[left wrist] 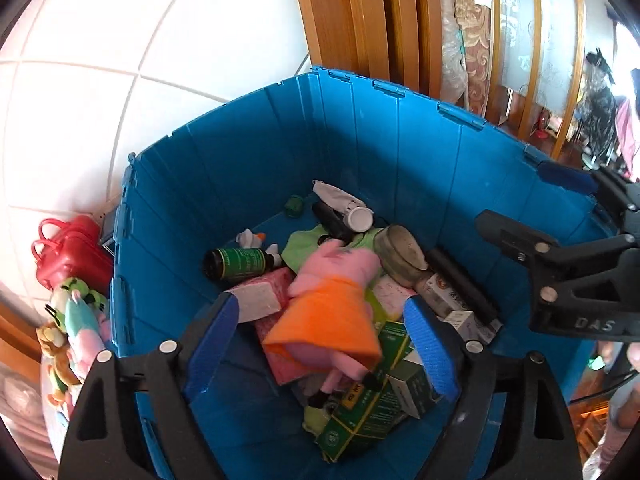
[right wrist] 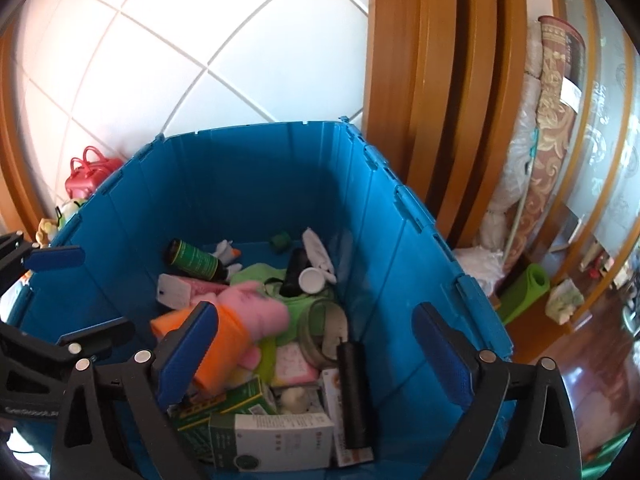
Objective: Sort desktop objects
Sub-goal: 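Carry the pig plush and black bag into the blue crate and release, then move both tools back over the table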
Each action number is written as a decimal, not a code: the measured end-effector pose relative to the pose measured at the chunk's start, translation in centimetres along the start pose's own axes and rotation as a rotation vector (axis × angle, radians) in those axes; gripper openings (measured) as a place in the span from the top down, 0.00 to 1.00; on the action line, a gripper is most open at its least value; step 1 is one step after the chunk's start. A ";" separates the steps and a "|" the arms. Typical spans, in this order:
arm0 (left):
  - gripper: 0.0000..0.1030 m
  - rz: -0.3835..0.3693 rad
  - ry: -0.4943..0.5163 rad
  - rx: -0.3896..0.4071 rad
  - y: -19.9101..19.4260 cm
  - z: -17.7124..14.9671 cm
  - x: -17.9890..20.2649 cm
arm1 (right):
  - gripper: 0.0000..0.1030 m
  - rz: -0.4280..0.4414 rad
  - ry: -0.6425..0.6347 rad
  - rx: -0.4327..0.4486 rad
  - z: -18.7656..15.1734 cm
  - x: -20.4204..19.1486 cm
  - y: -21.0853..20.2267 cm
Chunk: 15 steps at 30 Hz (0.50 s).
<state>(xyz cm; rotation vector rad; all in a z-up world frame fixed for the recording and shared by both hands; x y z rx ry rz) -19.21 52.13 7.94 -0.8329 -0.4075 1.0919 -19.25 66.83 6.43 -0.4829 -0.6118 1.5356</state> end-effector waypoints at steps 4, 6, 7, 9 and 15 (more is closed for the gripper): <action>0.18 -0.007 -0.007 0.075 -1.4 0.0 -0.4 | 0.00 0.012 0.017 0.003 0.0 0.0 0.0; 0.18 -0.015 -0.019 0.112 -2.4 -0.4 -0.7 | 0.00 0.004 0.028 0.006 -0.1 0.1 -0.1; 0.18 -0.020 -0.027 0.135 -3.1 -0.5 -1.0 | 0.00 -0.001 0.031 0.009 -0.1 0.2 -0.2; 0.18 -0.025 -0.041 0.171 -4.5 -0.6 -1.5 | 0.00 -0.027 0.041 0.017 -0.1 0.2 -0.3; 0.18 -0.066 -0.093 0.312 -9.2 -1.9 -4.2 | 0.00 -0.190 -0.012 0.112 -0.5 -1.8 -2.4</action>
Point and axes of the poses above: each gripper's, at about its wrist camera, not at the fingertips, and y roughly the way its jaws point, x to its right, z to its top, the point moved 3 cm from there along y, roughly the way its jaws point, and after that the axes turned 3 degrees about -y, right-handed, at the moved point
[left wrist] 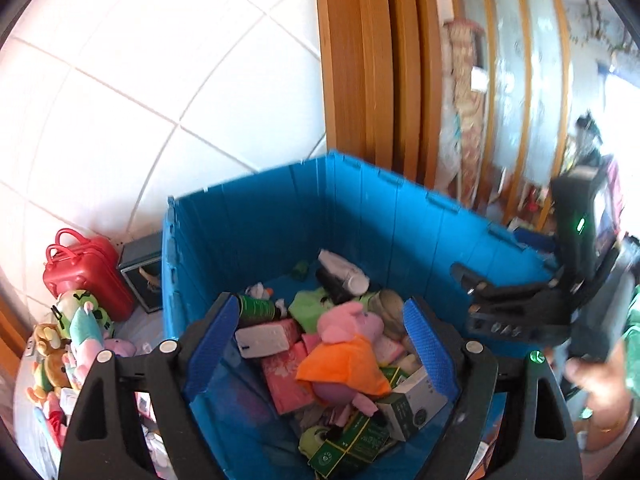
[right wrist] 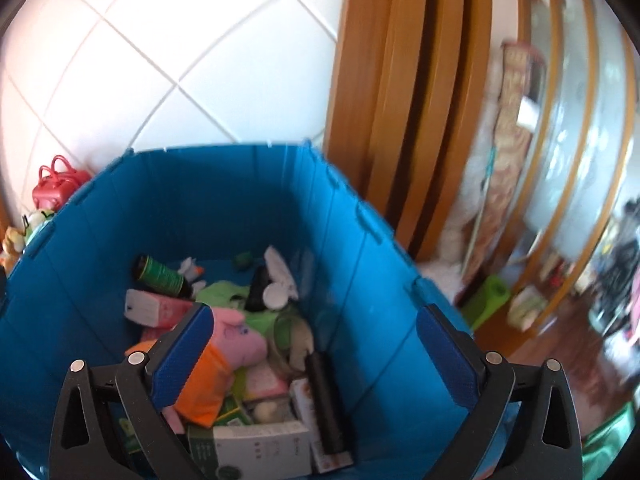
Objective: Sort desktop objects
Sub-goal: 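Move both tools back over the table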
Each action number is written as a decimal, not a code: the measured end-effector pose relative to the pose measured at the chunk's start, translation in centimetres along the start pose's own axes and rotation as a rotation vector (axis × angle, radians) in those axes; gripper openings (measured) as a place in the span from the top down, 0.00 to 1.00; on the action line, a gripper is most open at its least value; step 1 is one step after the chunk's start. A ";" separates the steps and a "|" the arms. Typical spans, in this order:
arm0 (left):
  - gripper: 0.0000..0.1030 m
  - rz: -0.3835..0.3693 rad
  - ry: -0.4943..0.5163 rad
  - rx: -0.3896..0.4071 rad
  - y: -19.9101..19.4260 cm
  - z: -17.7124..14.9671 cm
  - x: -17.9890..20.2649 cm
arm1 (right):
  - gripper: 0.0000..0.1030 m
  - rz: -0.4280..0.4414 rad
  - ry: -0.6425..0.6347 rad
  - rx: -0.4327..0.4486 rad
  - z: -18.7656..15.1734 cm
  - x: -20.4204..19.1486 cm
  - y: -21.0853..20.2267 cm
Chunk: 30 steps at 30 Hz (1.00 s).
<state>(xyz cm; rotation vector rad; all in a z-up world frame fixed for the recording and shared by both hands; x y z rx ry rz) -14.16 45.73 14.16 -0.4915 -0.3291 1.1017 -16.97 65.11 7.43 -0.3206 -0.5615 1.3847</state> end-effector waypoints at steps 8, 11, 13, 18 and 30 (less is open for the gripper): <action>0.18 0.002 -0.157 0.106 -4.4 -2.4 -6.6 | 0.00 0.009 0.007 0.195 0.9 -5.1 -7.6; 0.18 0.019 -0.198 0.113 -5.2 -4.0 -9.1 | 0.00 0.056 0.024 0.249 1.1 -7.2 -10.0; 0.18 0.057 -0.212 0.117 -5.7 -5.3 -10.9 | 0.00 0.093 0.040 0.278 1.2 -8.8 -11.4; 0.18 0.125 -0.231 0.091 -6.7 -8.7 -15.8 | 0.00 0.174 0.071 0.340 1.9 -13.5 -14.2; 0.18 0.377 -0.335 -0.179 -8.0 -23.1 -34.0 | 0.00 0.280 -0.090 0.343 0.1 -29.4 -16.2</action>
Point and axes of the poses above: each gripper's, at about its wrist camera, not at the fingertips, and y roughly the way its jaws point, x to its right, z to its top, the point moved 3 cm from there along y, roughly the way its jaws point, and after that the axes turned 3 degrees about -y, right-handed, at the moved point
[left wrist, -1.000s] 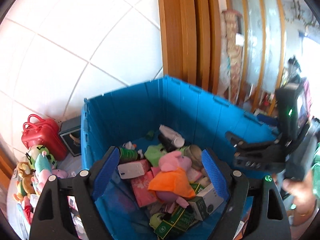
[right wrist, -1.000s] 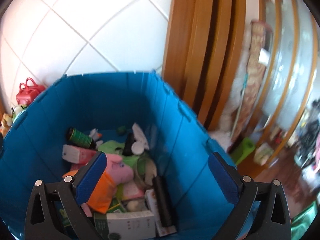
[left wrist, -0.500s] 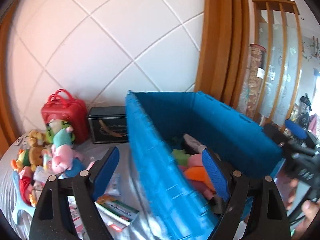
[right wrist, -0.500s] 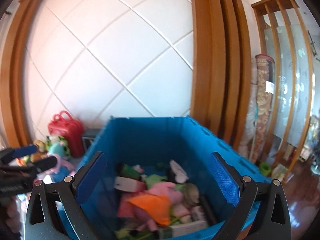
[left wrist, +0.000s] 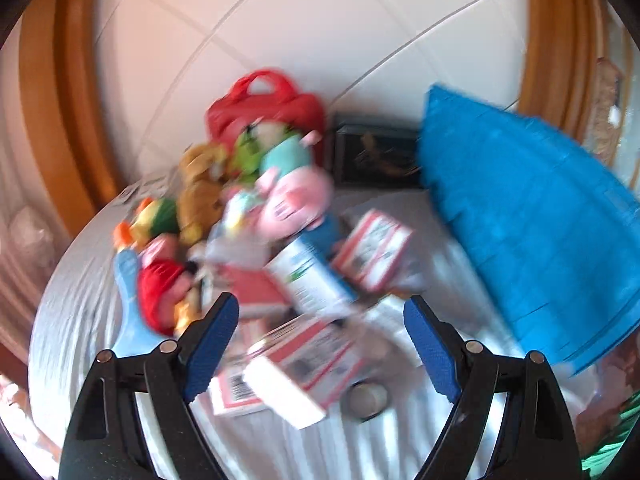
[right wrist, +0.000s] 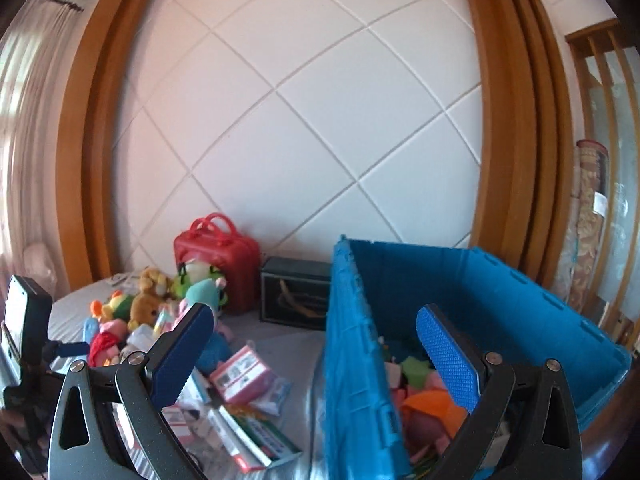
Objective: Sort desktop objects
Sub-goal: 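Move both tools back over the table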
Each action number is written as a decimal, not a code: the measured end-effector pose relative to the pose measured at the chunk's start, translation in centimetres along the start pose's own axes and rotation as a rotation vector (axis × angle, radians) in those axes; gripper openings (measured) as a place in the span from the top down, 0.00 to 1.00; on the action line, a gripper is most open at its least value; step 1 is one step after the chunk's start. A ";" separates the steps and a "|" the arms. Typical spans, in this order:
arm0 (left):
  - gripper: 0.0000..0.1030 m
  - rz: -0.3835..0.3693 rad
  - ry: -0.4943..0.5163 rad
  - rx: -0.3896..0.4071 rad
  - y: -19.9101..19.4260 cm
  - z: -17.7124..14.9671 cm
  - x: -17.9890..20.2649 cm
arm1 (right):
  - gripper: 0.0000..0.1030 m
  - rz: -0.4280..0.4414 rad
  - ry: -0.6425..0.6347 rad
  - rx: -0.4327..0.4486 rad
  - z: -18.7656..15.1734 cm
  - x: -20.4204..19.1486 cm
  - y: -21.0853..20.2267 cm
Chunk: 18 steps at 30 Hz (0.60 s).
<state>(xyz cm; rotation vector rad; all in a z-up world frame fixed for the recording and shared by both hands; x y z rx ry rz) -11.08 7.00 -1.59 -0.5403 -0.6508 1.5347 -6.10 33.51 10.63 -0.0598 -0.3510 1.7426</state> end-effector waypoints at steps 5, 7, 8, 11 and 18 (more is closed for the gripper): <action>0.18 0.119 -0.045 -0.127 3.4 -4.4 -6.4 | 0.00 0.059 -0.061 -0.104 -3.9 -5.3 3.0; 0.18 0.121 -0.081 -0.176 4.3 -6.2 -8.2 | 0.00 0.071 -0.078 -0.152 -5.9 -6.2 4.7; 0.18 0.116 -0.095 -0.196 4.8 -6.8 -8.7 | 0.00 0.081 -0.087 -0.199 -7.5 -7.0 5.9; 0.18 0.084 -0.121 -0.234 5.9 -7.6 -9.4 | 0.00 0.091 -0.106 -0.329 -11.5 -8.3 8.6; 0.18 0.198 -0.087 -0.160 10.1 -3.6 -8.9 | 0.00 0.104 -0.048 -0.514 -16.9 -7.4 11.1</action>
Point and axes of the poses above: each gripper's, at about its wrist camera, not at the fingertips, and y roughly the way its jaws point, x to its right, z to its top, the point moved 3 cm from there along y, roughly the way its jaws point, and after that the axes turned 3 degrees about -y, right-handed, at the moved point
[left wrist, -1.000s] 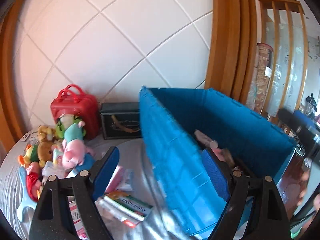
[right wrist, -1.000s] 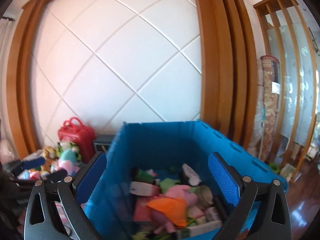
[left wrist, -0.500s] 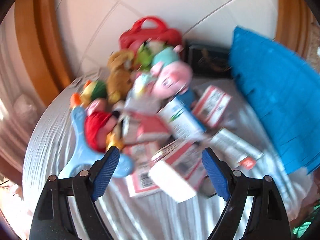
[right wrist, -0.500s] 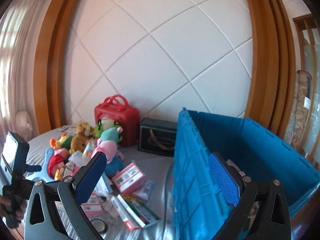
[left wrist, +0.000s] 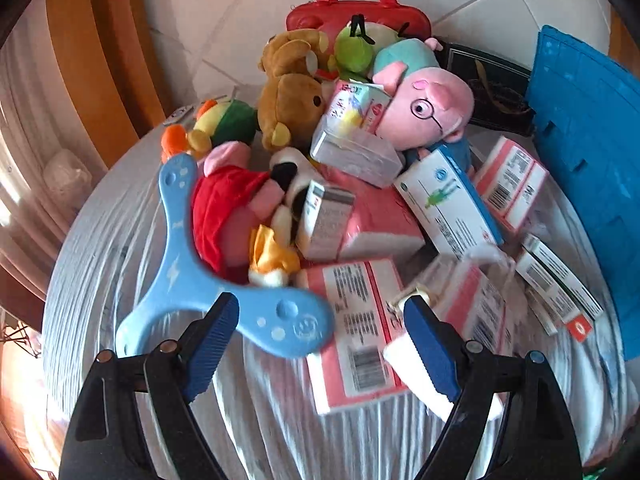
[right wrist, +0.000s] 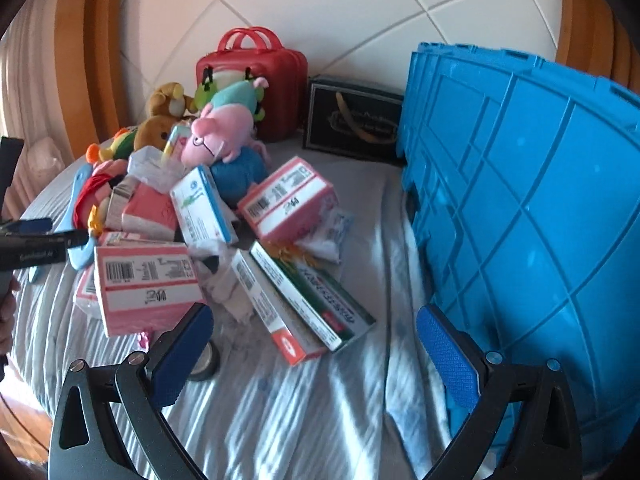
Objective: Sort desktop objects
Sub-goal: 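Move both tools back over the table, then grasp the pink-and-white tissue pack with the left tool while the right tool grasps the black tape roll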
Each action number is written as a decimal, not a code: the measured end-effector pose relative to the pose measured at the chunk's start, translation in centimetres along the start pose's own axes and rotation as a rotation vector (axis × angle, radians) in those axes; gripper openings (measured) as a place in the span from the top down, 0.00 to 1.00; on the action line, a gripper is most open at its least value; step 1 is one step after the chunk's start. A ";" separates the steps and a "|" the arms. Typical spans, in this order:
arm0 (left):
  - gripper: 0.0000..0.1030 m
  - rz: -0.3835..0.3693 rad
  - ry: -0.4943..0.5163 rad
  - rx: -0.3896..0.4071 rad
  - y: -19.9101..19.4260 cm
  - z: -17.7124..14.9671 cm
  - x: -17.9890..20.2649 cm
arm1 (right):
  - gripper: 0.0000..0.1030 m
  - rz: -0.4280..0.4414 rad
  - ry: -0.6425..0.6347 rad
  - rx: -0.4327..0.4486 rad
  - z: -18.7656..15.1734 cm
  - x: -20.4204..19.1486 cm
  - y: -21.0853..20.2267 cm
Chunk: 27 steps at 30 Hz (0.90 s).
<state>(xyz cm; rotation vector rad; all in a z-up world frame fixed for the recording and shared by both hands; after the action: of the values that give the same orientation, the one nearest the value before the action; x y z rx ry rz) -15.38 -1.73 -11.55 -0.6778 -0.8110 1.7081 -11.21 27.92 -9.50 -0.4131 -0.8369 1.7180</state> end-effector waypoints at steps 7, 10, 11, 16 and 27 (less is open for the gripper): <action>0.18 -0.082 0.078 -0.170 1.2 -4.1 3.3 | 0.00 0.025 0.014 -0.056 -1.4 1.5 0.6; 0.18 -0.071 0.122 -0.209 0.2 -6.7 4.0 | 0.00 0.028 -0.036 -0.062 -1.8 0.9 0.8; 0.18 -0.070 0.113 -0.215 -0.4 -7.1 3.8 | 0.00 0.040 -0.046 -0.061 -1.9 0.7 0.9; 0.18 -0.155 -0.004 -0.196 -3.6 -6.2 4.1 | 0.00 0.146 -0.003 -0.070 -2.0 0.9 1.4; 0.12 -0.115 0.121 -0.282 2.3 -7.0 11.5 | 0.00 0.223 0.001 -0.114 -3.1 1.3 2.0</action>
<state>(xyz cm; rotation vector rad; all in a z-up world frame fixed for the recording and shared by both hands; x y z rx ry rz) -14.30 10.24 -18.10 -0.8988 -0.9959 1.4488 -10.98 29.86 -12.85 -0.6031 -0.9185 1.8788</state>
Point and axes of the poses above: each gripper's, at about its wrist camera, not at the fingertips, and y roughly the way its jaws point, x to its right, z to its top, the point moved 3 cm from there along y, roughly the way its jaws point, and after that the axes turned 3 degrees about -y, right-handed, at the moved point
